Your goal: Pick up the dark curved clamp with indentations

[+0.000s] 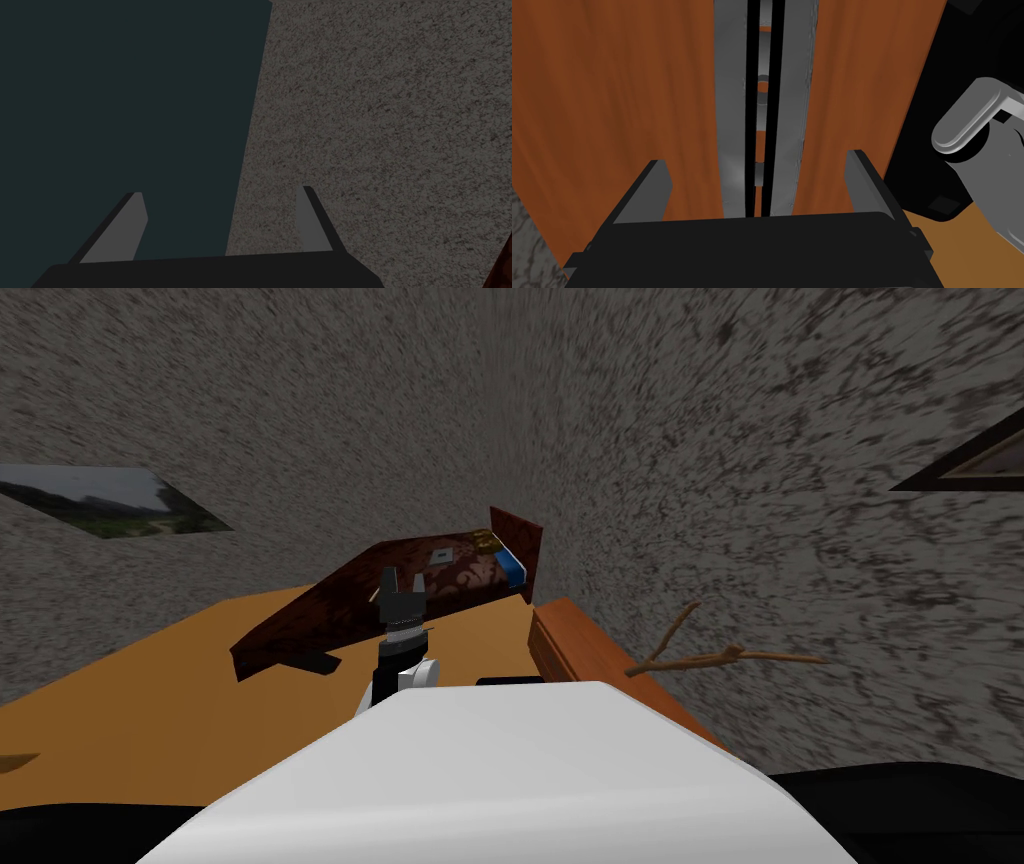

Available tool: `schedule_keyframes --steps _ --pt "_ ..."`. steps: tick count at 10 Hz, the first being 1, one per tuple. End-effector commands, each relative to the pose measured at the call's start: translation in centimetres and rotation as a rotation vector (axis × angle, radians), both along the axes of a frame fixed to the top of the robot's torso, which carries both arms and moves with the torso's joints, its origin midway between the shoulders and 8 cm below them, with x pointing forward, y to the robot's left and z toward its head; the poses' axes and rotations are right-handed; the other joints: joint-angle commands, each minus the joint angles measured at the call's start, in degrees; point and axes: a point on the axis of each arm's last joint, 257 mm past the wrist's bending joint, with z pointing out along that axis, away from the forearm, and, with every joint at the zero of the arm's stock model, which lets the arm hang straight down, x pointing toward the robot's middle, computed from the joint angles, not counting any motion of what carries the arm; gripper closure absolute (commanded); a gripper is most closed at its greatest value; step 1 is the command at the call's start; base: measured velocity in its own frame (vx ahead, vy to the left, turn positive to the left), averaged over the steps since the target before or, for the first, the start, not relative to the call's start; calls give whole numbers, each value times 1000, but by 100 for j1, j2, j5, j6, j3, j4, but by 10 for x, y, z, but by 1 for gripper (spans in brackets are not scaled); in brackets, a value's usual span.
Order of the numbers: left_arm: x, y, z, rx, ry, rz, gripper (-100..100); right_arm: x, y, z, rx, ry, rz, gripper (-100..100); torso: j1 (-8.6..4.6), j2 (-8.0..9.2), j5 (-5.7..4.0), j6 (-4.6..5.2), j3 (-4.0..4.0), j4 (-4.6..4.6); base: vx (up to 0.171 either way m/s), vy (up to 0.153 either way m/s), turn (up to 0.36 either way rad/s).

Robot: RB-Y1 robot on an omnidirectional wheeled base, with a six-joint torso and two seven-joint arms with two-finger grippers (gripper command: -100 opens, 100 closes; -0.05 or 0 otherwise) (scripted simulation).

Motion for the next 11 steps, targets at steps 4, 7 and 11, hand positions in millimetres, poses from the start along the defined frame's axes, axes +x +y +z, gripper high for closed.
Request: schedule_keyframes --steps 4,7,11 --pt "0 0 0 0 0 0 0 -9 20 -6 -1 -9 -32 -100 -9 4 -2 -1 2 1 -19 -44 88" --pt "0 0 0 0 0 0 0 -12 31 -7 -6 -24 -52 -100 -8 1 -1 -1 0 0 -16 -41 75" --pt "0 0 0 0 0 0 0 -14 29 -7 -7 -19 -56 100 -1 -6 0 -6 -2 1 -2 -3 1"
